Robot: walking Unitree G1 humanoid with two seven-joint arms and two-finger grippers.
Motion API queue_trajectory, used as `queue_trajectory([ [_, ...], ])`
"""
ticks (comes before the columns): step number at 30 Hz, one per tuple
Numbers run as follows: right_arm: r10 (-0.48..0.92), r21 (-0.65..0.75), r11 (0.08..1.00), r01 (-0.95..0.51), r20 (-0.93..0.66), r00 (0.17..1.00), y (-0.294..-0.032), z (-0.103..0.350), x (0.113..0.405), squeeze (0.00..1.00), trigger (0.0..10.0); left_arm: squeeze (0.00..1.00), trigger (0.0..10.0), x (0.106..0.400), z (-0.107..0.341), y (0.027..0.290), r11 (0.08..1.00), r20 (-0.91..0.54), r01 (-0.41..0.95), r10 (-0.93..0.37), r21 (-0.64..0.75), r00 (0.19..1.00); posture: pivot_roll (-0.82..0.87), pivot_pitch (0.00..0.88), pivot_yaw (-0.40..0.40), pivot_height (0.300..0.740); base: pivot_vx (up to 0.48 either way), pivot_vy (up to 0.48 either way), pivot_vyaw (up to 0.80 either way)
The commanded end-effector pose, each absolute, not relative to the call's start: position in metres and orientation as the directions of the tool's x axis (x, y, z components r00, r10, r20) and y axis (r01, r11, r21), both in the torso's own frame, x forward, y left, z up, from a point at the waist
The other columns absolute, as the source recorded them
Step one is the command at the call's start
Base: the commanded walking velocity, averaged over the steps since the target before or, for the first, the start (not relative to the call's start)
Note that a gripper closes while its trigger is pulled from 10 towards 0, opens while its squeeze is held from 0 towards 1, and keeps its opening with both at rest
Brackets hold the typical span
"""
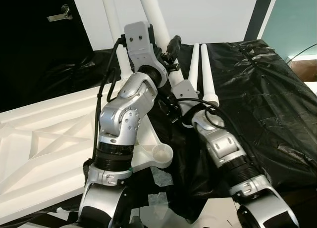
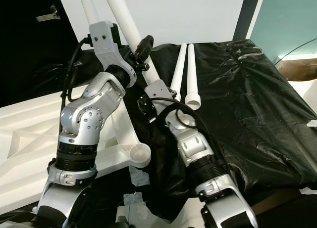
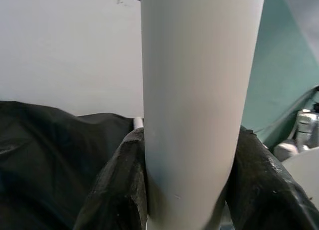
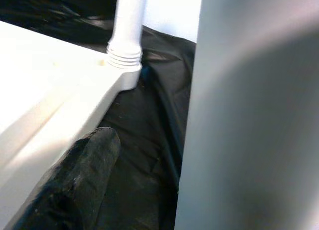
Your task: Building children table
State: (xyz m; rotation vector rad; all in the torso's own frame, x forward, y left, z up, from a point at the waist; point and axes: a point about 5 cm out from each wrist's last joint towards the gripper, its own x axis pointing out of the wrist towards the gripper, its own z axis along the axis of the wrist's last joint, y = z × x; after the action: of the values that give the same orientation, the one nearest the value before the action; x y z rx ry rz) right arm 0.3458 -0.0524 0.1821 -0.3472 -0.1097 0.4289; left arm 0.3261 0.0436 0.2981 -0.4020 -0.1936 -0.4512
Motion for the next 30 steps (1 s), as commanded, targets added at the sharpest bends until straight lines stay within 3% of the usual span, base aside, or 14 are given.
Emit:
queue_trajectory([
  [1,0.416,-0.369,0.851,-0.373,0.042,0.908,-0.044,0.182,0.346,0.0,6.2,0.0,10.0,0.326,0.304,0.038,0.833,0.267,0.444,-0.369,-0.329,0.89,0.12,0.019,0.028,0.74,0.0,0.0,0.0],
  [2,0.416,-0.369,0.851,-0.373,0.042,0.908,-0.044,0.182,0.346,0.0,6.2,0.0,10.0,0.326,0.304,0.038,0.833,0.267,0.444,-0.369,-0.329,0.89,0.12,0.019,0.028,0.74,0.0,0.0,0.0],
  [3,0.4,-0.359,0.861,-0.36,0.042,0.915,-0.044,0.181,0.347,0.0,2.7,0.0,10.0,0.325,0.304,0.035,0.835,0.263,0.439,-0.365,-0.332,0.893,0.12,0.021,0.026,0.74,0.0,0.0,0.0],
  [5,0.4,-0.359,0.861,-0.36,0.042,0.915,-0.044,0.181,0.347,0.0,2.7,0.0,10.0,0.325,0.304,0.035,0.835,0.263,0.439,-0.365,-0.332,0.893,0.12,0.021,0.026,0.74,0.0,0.0,0.0],
  [6,0.377,-0.337,0.877,-0.343,0.04,0.925,-0.045,0.18,0.348,0.0,0.0,0.0,10.0,0.324,0.305,0.032,0.838,0.259,0.43,-0.356,-0.336,0.898,0.12,0.021,0.025,0.74,0.0,0.0,0.0],
  [16,0.346,-0.307,0.897,-0.317,0.044,0.937,-0.048,0.18,0.349,0.0,0.0,0.0,10.0,0.323,0.311,0.031,0.841,0.289,0.434,-0.349,-0.323,0.892,0.12,0.022,0.025,0.74,0.0,0.0,0.0],
  [17,0.341,-0.304,0.9,-0.312,0.048,0.939,-0.049,0.18,0.35,0.0,3.7,0.02,10.0,0.321,0.313,0.029,0.83,0.305,0.461,-0.371,-0.314,0.877,0.12,0.022,0.025,0.74,0.0,0.0,0.0],
  [18,0.341,-0.304,0.9,-0.312,0.048,0.939,-0.049,0.18,0.35,0.0,3.7,0.02,10.0,0.321,0.313,0.029,0.83,0.305,0.461,-0.371,-0.314,0.877,0.12,0.022,0.025,0.74,0.0,0.0,0.0],
  [19,0.339,-0.294,0.904,-0.312,0.047,0.939,-0.05,0.181,0.351,0.0,8.7,0.95,10.0,0.319,0.313,0.027,0.82,0.317,0.486,-0.394,-0.303,0.863,0.12,0.022,0.025,0.74,0.0,0.0,0.0],
  [23,0.338,-0.287,0.906,-0.311,0.047,0.94,-0.051,0.181,0.351,0.0,8.7,0.95,10.0,0.318,0.314,0.026,0.813,0.322,0.501,-0.408,-0.298,0.854,0.12,0.022,0.025,0.74,0.0,0.0,0.0],
  [24,0.351,-0.271,0.906,-0.325,0.052,0.935,-0.054,0.184,0.353,0.0,10.0,1.0,10.0,0.316,0.313,0.025,0.807,0.321,0.53,-0.446,-0.26,0.836,0.12,0.021,0.03,0.74,0.0,0.0,0.0],
  [25,0.351,-0.271,0.906,-0.325,0.052,0.935,-0.054,0.184,0.353,0.0,10.0,1.0,10.0,0.316,0.313,0.025,0.807,0.321,0.53,-0.446,-0.26,0.836,0.12,0.021,0.03,0.74,0.0,0.0,0.0],
  [26,0.381,-0.249,0.901,-0.356,0.061,0.923,-0.058,0.187,0.354,0.0,10.0,0.0,10.0,0.314,0.312,0.025,0.791,0.319,0.573,-0.498,-0.213,0.806,0.12,0.021,0.03,0.74,0.0,0.0,0.0],
  [30,0.415,-0.233,0.891,-0.39,0.071,0.907,-0.063,0.19,0.355,0.0,10.0,0.0,10.0,0.312,0.311,0.025,0.759,0.317,0.627,-0.559,-0.176,0.766,0.11,0.018,0.033,0.74,0.0,0.0,0.0],
])
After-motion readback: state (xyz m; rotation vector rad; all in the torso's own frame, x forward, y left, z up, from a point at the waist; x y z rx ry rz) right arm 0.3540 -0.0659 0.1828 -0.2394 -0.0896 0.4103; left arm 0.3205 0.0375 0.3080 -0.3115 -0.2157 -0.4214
